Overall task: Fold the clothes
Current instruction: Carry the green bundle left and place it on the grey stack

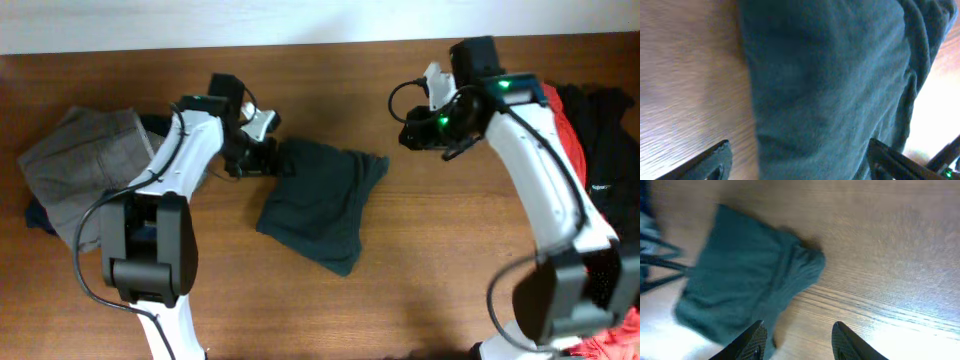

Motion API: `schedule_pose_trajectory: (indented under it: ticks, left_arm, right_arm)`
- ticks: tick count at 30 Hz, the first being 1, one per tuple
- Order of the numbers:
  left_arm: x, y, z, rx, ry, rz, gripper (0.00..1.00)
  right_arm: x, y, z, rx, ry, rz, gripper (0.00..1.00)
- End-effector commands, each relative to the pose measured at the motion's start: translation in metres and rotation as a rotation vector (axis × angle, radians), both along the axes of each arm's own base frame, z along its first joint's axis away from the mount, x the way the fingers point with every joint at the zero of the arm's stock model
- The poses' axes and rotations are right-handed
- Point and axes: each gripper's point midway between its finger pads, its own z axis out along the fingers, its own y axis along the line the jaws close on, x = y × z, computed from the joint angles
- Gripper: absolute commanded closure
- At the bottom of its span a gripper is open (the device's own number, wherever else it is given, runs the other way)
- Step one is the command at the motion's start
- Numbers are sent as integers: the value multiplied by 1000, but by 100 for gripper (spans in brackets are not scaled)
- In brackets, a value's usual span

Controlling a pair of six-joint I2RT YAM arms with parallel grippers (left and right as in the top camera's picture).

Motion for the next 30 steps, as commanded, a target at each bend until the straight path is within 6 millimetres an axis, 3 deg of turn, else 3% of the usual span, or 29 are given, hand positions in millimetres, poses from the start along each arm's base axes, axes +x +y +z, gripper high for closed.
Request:
schedule_pose_trajectory:
  ticks: [1, 6, 9, 11, 13, 14, 15, 17, 20, 24, 27, 30]
  left_arm:
    - [-11, -14, -5, -85, 22, -24, 13]
    - [-21, -32, -24, -182, 104, -40, 13]
    - [-27, -42, -39, -225, 158, -49, 15]
    - [-29, -47, -49, -232, 177, -56, 32]
    - [-30, -50, -51, -231, 177, -64, 58]
    - [-30, -52, -51, -232, 170, -72, 91]
    - [-30, -52, -49, -234, 157, -89, 99]
    - [-30, -51, -43, -235, 148, -110, 100]
    - [-29, -41, -24, -239, 125, -126, 100]
    - [-16, -19, 22, -249, 44, -87, 99]
    - [-4, 6, 69, -253, -83, -38, 99]
    - [4, 46, 119, -240, -235, 39, 100]
  right_arm:
    - [-13, 7, 72, 43, -187, 57, 52]
    - [-38, 4, 125, 51, -334, 56, 48]
    - [-51, 2, 145, 56, -393, 56, 48]
    - [-60, 1, 158, 59, -429, 57, 48]
    - [-66, 1, 163, 60, -442, 57, 48]
    - [-69, 0, 166, 61, -447, 57, 48]
    - [-72, 0, 167, 61, -447, 57, 48]
    - [-75, 0, 166, 59, -439, 56, 47]
    - [-78, -1, 163, 56, -422, 55, 48]
    - [-78, -5, 161, 35, -413, 42, 48]
    - [-78, -5, 161, 36, -413, 43, 48]
    - [-78, -5, 161, 35, -413, 42, 48]
